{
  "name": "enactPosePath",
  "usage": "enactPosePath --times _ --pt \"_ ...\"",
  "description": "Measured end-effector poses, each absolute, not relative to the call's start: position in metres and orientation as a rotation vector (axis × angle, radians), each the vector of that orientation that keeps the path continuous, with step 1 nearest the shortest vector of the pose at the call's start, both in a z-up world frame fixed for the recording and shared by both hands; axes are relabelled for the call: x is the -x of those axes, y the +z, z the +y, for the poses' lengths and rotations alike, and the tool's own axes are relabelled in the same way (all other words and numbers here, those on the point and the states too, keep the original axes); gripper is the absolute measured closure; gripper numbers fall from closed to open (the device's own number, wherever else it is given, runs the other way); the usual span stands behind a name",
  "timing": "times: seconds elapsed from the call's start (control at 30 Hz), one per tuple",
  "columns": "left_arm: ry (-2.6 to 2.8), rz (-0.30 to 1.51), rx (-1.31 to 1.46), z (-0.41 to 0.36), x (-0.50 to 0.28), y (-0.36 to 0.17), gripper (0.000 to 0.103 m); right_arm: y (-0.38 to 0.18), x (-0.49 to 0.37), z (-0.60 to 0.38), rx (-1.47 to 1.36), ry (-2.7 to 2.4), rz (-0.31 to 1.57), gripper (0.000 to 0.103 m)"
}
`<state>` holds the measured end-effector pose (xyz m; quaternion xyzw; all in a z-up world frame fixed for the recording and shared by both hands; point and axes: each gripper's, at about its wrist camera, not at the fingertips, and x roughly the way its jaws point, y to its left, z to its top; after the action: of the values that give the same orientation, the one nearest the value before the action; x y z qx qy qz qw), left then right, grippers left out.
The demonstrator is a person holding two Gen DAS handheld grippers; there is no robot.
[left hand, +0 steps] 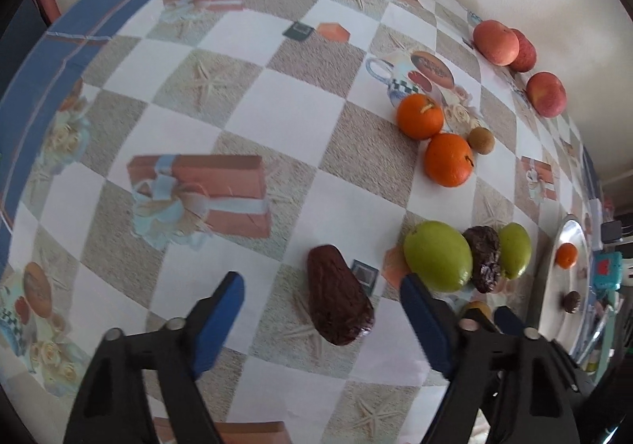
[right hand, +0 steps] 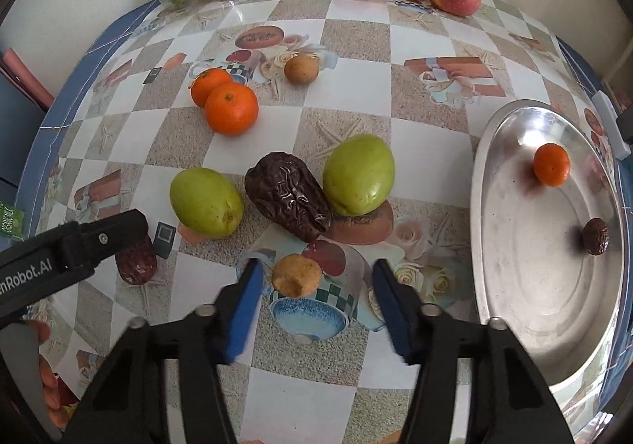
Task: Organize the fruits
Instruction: 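Grasp the small tan fruit with the right tool while the left grasps the long date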
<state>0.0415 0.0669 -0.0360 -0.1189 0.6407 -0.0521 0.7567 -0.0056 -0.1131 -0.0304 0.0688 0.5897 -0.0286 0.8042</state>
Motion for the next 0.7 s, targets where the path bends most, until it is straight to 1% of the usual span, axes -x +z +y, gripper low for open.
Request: enactPosePath --times 0.03,0.07,0.1,0.13,0.2,0.53,0.7 --pt "-0.123 1.404 0.274 0.067 -0.042 -0.037 0.034 -0.031 0.005 -0.113 -0.153 -0.053 1.267 0.062" --pt "-0.131 1.41 0.29 0.067 -0.041 -0.038 0.04 -0.031 0.005 -0.113 -0.158 -0.043 1.272 0.064" --pt "-0.139 1.415 0.303 0.067 -0.041 -0.039 0.056 -0.031 0.005 -0.112 -0.157 -0.036 1.274 0.067" --pt "-0.147 1.42 0.317 0.067 -0.041 -0.04 0.067 -0.03 0.005 -0.111 -0.152 -0.03 1.273 0.071" --pt "-0.15 1.412 0.334 0.068 -0.04 -0.038 0.067 -0.028 0.005 -0.11 -0.149 -0.023 1.264 0.076" --pt "-0.175 1.27 0.369 0.073 -0.038 -0.004 0.067 -0.01 0.008 -0.112 -0.193 0.004 1.201 0.077" --pt "-0.202 1.25 0.341 0.066 -0.036 0.003 0.067 0.002 0.01 -0.119 -0.219 -0.001 1.155 0.077"
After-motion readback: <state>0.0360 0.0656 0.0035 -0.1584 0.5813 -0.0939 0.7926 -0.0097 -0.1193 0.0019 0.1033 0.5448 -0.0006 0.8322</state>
